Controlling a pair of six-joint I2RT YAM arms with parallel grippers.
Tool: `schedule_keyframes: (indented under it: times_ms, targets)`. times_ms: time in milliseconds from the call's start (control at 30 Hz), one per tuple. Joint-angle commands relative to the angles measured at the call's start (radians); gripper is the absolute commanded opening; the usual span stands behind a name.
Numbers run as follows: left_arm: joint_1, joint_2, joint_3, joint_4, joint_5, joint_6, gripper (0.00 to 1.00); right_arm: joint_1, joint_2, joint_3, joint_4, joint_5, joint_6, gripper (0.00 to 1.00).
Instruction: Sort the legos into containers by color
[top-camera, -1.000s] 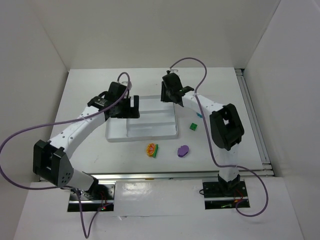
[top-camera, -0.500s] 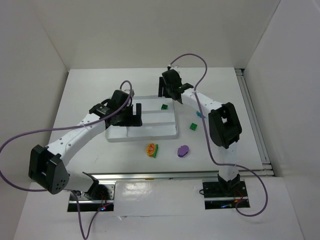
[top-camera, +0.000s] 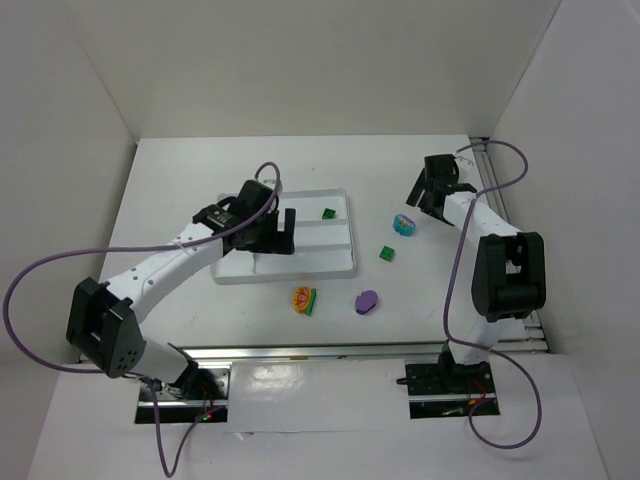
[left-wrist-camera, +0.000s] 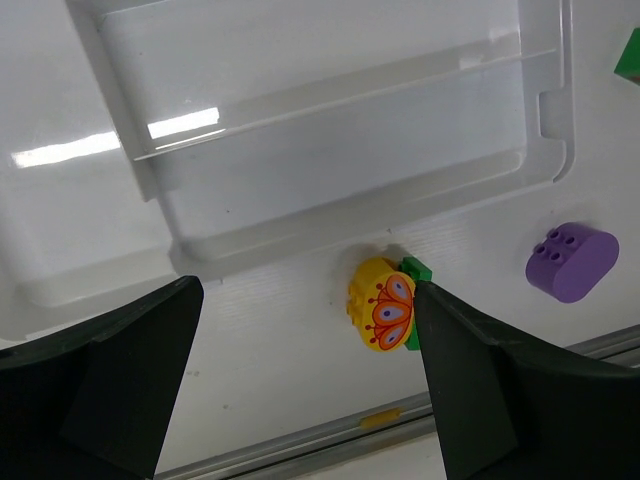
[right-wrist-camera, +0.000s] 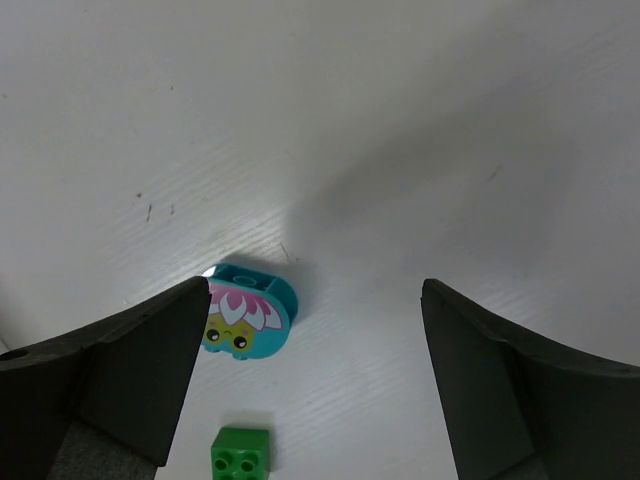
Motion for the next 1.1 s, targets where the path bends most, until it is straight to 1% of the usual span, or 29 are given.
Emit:
schedule_keyframes:
  times_ms: [0,33,100,133,200,233,467,600,733,833,867,900,933,1000,1067]
  targets:
    - [-0.021,0.006,0.041,0.006,-0.016,-0.009,1.00,0.020,0.032,0.006,-0.024,-0.065,-0.009,0.94]
    - [-0.021,0.015,0.041,0.006,-0.016,-0.009,1.00,0.020,0.042,0.006,-0.010,-0.088,-0.034,0.96]
    - [-0.021,0.015,0.041,0.006,-0.016,-0.009,1.00,0.011,0.042,-0.005,0.010,-0.162,-0.046,0.96]
    - [-0.030,0.015,0.041,0.006,-0.016,-0.009,1.00,0.000,0.042,-0.014,0.025,-0.188,-0.063,0.99]
    - [-0.030,0.015,0.041,0.006,-0.016,-0.009,1.00,0.000,0.042,-0.033,0.071,-0.255,-0.074,0.99]
    - [-0.030,0.015,0.041,0.006,-0.016,-0.009,1.00,0.000,0.042,-0.033,0.071,-0.256,-0.065,1.00]
    - [-0.030,0.034,0.051,0.006,-0.025,0.010,1.00,0.000,0.157,0.013,0.059,-0.256,-0.056,1.00]
    - [-0.030,0.043,0.060,0.006,-0.034,0.019,1.00,0.011,0.181,0.013,0.079,-0.283,-0.056,1.00]
    - [-0.030,0.052,0.060,0.006,-0.034,0.019,1.00,0.031,0.190,0.013,0.105,-0.273,-0.034,1.00]
    - [-0.030,0.052,0.060,0.006,-0.034,0.019,1.00,0.031,0.200,0.013,0.117,-0.260,-0.034,0.94]
    - [-0.030,0.052,0.060,0.006,-0.034,0.019,1.00,0.031,0.200,0.013,0.117,-0.260,-0.034,0.90]
    - [-0.030,0.052,0.060,0.006,-0.034,0.019,1.00,0.040,0.200,0.013,0.108,-0.247,-0.034,0.84]
    - [-0.030,0.052,0.060,0.006,-0.034,0.019,1.00,0.040,0.200,0.023,0.108,-0.246,-0.034,0.82]
    - [-0.030,0.063,0.069,0.006,-0.034,0.019,1.00,0.049,0.200,0.023,0.098,-0.237,-0.034,0.80]
    - [-0.030,0.063,0.069,0.006,-0.034,0.019,1.00,0.049,0.172,0.023,0.098,-0.228,-0.034,0.72]
